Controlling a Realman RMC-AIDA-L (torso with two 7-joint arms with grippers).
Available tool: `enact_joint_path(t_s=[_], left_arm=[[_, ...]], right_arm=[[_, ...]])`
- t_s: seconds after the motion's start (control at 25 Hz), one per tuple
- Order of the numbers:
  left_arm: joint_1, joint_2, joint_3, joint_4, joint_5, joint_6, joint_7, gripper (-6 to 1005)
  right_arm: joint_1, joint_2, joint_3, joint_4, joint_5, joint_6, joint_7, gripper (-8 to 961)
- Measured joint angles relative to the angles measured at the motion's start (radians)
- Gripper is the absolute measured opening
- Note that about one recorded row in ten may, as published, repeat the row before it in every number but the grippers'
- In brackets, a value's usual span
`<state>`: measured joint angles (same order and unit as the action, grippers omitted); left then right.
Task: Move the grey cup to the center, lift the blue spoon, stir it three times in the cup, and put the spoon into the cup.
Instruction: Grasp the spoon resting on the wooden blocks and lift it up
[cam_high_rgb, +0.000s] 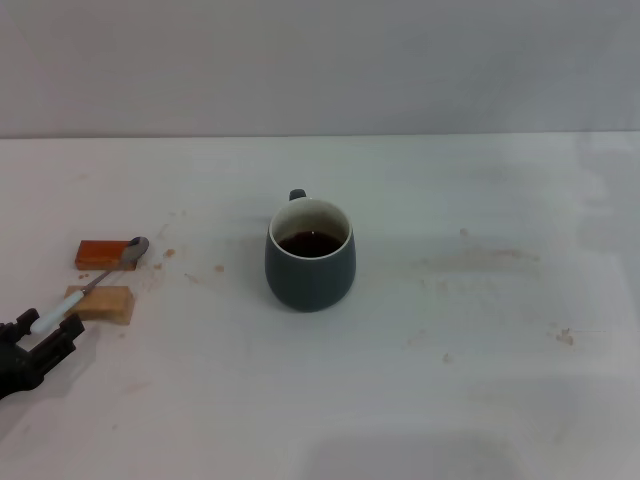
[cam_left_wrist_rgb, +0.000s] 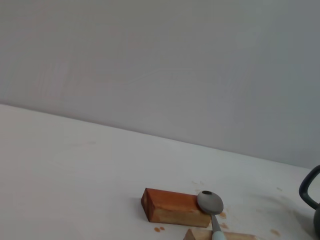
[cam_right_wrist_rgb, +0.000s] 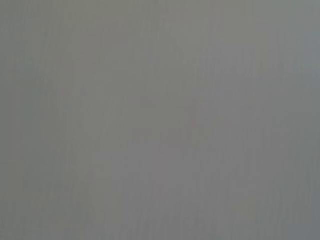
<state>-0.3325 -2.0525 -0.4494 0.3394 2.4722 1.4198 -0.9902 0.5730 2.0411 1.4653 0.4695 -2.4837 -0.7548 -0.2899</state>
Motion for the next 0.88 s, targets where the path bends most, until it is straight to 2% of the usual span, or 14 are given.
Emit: enact_joint_path(t_s=[0.48,0.68,0.88], left_arm=[[-0.007,0.0,-0.004,-0.014,-0.001,-0.023,-0.004,691],[-0.011,0.0,-0.006,-0.014,-0.001,-0.027,-0.005,602],[-0.011,0.0,-0.008,-0.014,-0.001,-0.028,-0.006,600]], right_arm=[[-0.001,-0.008,0.001,0.0,0.0,-0.001,0.0,544],[0.0,-0.009,0.001,0.0,0.0,-0.002,0.0,544],[0.001,-0.009,0.001,0.0,0.0,-0.002,0.0,544]])
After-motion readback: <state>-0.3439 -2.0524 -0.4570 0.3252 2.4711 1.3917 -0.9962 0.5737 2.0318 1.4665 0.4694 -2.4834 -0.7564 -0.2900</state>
